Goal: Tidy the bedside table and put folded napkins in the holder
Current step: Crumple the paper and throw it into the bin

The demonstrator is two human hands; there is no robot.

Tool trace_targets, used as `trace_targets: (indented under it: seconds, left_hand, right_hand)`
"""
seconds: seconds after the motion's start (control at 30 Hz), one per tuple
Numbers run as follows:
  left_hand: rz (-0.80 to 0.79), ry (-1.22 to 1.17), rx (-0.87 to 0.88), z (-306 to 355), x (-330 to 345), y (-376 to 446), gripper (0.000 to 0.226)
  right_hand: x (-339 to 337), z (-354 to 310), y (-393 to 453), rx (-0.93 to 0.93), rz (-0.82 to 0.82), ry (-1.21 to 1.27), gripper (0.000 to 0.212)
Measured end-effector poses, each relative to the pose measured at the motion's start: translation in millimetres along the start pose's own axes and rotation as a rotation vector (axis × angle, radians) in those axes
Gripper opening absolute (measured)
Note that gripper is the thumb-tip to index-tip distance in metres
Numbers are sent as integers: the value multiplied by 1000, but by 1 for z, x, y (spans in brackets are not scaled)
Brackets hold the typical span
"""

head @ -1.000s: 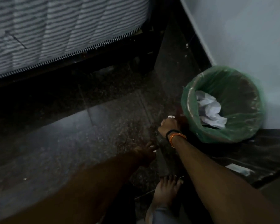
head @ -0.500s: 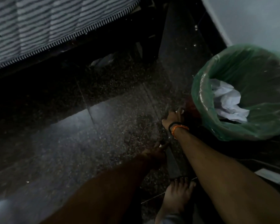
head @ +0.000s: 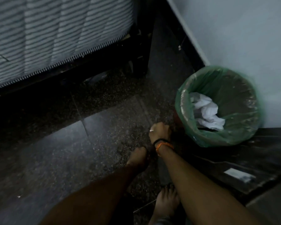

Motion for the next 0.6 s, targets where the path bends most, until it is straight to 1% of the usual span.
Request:
trace_targets:
  seconds: [0.03, 0.13, 0.2, 0.3, 0.4, 0.5, 0.53, 0.6]
  left_hand:
    - [16, -63, -1, 3, -8, -2, 29]
    - [139, -250, -10, 18, -52, -21, 20]
    - [201, -418, 62, 38, -86, -35, 16]
    - [278, -594, 169, 72, -132, -61, 10]
    - [362, -679, 291, 106, -166, -83, 3]
    - [366, -703, 377, 139, -182, -101, 11]
    - [338, -704, 387, 147, -183, -103, 15]
    - [247, -721, 409, 163, -181, -110, 29]
  right_hand:
    - [-11, -8, -10, 2, 18, 46, 26]
    - [-44, -33, -29, -75, 36, 100, 25]
    - [-74, -44, -39, -113, 77, 132, 22]
    - [-124, -50, -50, -130, 274, 180, 13]
    - [-173, -37, -64, -49, 514, 218, 15]
    - [-206, -16, -74, 21, 566, 236, 18]
    - [-211, -10, -76, 26, 560, 235, 20]
    - [-220, 2, -81, 47, 542, 241, 28]
Point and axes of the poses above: each hand's wrist, its own y-axis towards the middle knuckle, its own x-axis out of the palm, z = x × y, the point moved 5 cm from there along y, towards the middle knuckle, and after that the axes turned 10 degrees about -x, right-handed, at the moved point
